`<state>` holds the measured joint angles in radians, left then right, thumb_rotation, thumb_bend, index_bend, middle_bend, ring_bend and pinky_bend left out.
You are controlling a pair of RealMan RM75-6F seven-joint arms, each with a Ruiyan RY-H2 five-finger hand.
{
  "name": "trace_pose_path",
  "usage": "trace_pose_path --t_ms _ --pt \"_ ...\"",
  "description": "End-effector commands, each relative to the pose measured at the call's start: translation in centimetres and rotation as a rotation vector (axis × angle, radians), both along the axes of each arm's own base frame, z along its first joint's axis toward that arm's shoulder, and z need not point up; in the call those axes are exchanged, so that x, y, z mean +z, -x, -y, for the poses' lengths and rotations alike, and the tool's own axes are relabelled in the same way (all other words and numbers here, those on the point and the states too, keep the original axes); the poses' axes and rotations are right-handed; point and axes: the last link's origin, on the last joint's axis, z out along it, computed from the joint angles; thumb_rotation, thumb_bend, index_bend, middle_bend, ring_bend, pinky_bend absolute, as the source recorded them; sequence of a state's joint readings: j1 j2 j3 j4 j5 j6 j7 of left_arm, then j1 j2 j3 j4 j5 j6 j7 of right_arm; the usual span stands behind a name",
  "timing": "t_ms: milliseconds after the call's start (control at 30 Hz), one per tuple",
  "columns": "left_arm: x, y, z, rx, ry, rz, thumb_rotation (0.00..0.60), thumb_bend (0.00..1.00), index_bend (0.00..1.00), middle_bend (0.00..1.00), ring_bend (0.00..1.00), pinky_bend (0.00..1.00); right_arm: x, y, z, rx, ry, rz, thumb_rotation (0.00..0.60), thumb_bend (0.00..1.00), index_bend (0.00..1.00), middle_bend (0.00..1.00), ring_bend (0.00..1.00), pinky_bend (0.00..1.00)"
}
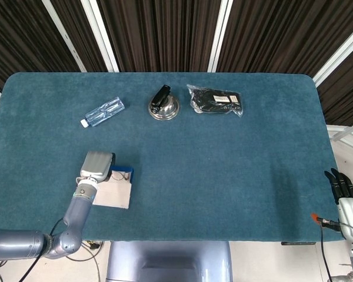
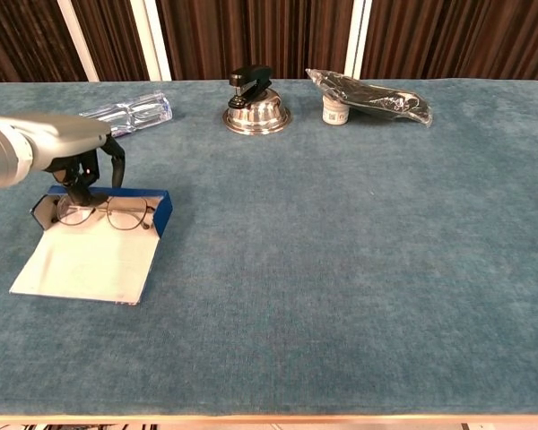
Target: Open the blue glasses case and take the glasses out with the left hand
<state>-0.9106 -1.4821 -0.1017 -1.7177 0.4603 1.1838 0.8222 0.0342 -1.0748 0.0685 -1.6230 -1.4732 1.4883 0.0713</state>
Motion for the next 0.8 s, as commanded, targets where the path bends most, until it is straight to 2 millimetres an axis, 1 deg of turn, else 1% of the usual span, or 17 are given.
trace_pose_path --t_ms 33,167,433,800 --pt "0.2 -0.2 -0.3 -0.012 -0.017 -0.005 0.600 0.42 0.54 0.90 0.99 1.00 0.0 0.0 0.0 -0.001 0.000 0.000 0.600 0.19 0.00 0.00 0.00 0.21" --pt "0.5 -0.4 -0.7 -0.041 -0.052 -0.020 0.600 0.42 0.54 0.90 0.99 1.00 0.0 0.0 0.0 -0.002 -0.001 0.002 0.600 0.19 0.00 0.00 0.00 0.21" --pt "0.6 -0.6 -1.3 -0.175 -0.121 -0.141 0.600 0.42 0.55 0.91 0.99 1.00 0.0 0.0 0.0 -0.004 -0.001 0.006 0.600 0.19 0.00 0.00 0.00 0.21" --pt "0.0 0.9 -1.7 -0.188 -0.143 -0.185 0.600 0.42 0.55 0.91 0.99 1.00 0.0 0.0 0.0 -0.006 -0.002 0.006 0.600 0.19 0.00 0.00 0.00 0.21"
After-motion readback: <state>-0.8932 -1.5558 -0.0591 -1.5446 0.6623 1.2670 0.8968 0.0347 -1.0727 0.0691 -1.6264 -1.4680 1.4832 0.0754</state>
